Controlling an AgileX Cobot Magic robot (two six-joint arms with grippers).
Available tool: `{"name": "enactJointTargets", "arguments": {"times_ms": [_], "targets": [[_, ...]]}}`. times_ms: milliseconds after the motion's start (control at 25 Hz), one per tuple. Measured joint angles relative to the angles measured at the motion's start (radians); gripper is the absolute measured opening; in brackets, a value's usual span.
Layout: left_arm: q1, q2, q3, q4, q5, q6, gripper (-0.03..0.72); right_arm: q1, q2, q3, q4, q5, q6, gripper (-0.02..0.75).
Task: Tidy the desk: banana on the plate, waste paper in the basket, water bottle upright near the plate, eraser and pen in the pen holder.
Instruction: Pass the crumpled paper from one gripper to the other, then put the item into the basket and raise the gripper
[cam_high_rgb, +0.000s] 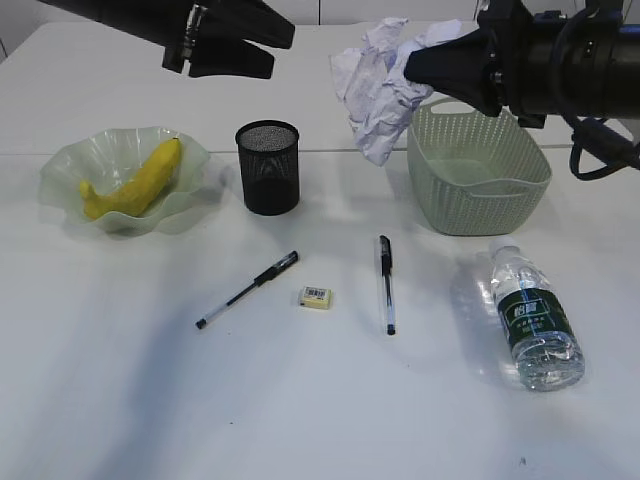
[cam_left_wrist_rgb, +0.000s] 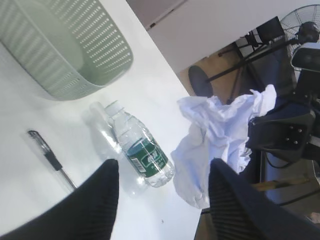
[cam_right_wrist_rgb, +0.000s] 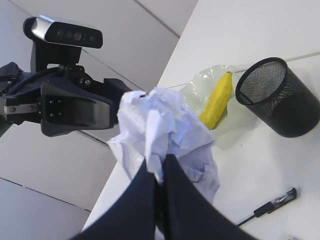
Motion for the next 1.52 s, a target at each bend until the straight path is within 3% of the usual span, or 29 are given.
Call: {"name": "enactJointTargets", "arguments": {"times_ms": [160,440,880,1520], "targets": [[0.044,0.0,0.0,0.0,0.0,-0.002,0.402,-0.002,0.0,-0.006,0.0,-0.055,-0.045,-0.014],[0.057,0.0,0.0,0.0,0.0,-0.002,0.401,-0.038,0.002,-0.06,0.0,-0.219,-0.179,-0.014],[0.057,0.0,0.0,0.002,0.0,-0.002,0.386,-0.04,0.023,-0.15,0.026,-0.604,-0.593,-0.014],[0.057,0.0,0.0,0.004,0.0,-0.002,0.381,-0.042,0.321,-0.317,0.041,-0.72,-0.728,-0.014]]}}
